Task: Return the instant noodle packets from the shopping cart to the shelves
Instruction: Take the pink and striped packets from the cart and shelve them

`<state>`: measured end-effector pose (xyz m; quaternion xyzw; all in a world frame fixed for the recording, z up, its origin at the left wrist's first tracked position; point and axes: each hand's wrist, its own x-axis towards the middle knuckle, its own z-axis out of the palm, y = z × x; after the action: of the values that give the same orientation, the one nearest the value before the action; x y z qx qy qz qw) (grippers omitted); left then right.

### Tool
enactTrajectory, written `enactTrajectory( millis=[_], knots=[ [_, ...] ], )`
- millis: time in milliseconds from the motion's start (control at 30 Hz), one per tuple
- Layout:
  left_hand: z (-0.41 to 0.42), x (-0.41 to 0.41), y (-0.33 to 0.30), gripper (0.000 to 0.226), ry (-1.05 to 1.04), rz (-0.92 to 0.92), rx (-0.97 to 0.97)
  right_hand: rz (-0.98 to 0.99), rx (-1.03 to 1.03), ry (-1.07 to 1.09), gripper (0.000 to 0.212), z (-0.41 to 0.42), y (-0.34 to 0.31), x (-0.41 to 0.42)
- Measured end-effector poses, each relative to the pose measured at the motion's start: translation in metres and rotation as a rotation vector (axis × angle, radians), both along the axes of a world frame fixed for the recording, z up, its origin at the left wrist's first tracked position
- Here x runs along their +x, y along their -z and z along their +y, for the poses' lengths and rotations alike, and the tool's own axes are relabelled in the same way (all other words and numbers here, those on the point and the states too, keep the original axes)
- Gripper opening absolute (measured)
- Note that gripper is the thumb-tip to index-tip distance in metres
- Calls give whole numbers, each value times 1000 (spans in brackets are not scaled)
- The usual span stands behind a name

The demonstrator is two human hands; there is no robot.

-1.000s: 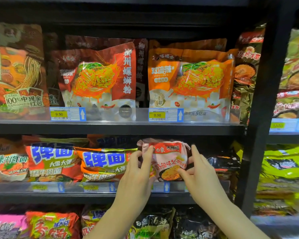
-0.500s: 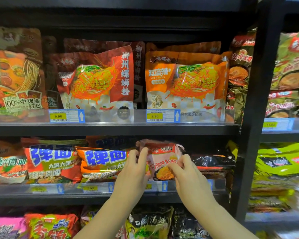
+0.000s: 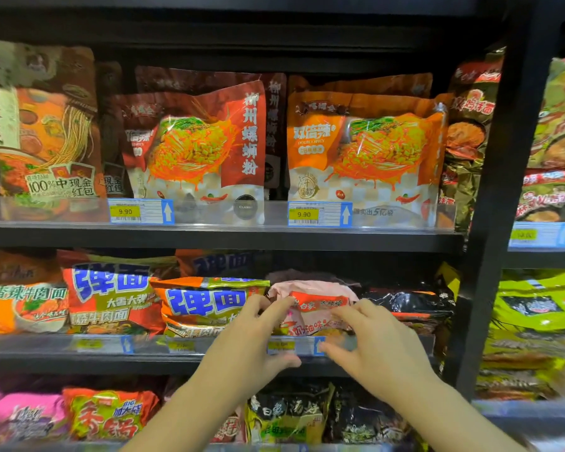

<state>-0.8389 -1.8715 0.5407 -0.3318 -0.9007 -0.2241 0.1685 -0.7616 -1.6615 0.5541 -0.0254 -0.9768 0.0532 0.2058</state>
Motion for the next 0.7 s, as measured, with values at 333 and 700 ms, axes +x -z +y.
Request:
enactTrajectory(
  millis=[333, 700],
  knots=[
    [-22, 28, -33, 107, -26, -183, -335, -291, 0, 23, 102, 10, -22, 24],
    [-24, 41, -29, 106, 88, -151, -418, -356, -110, 265, 109, 4, -15, 76]
  ],
)
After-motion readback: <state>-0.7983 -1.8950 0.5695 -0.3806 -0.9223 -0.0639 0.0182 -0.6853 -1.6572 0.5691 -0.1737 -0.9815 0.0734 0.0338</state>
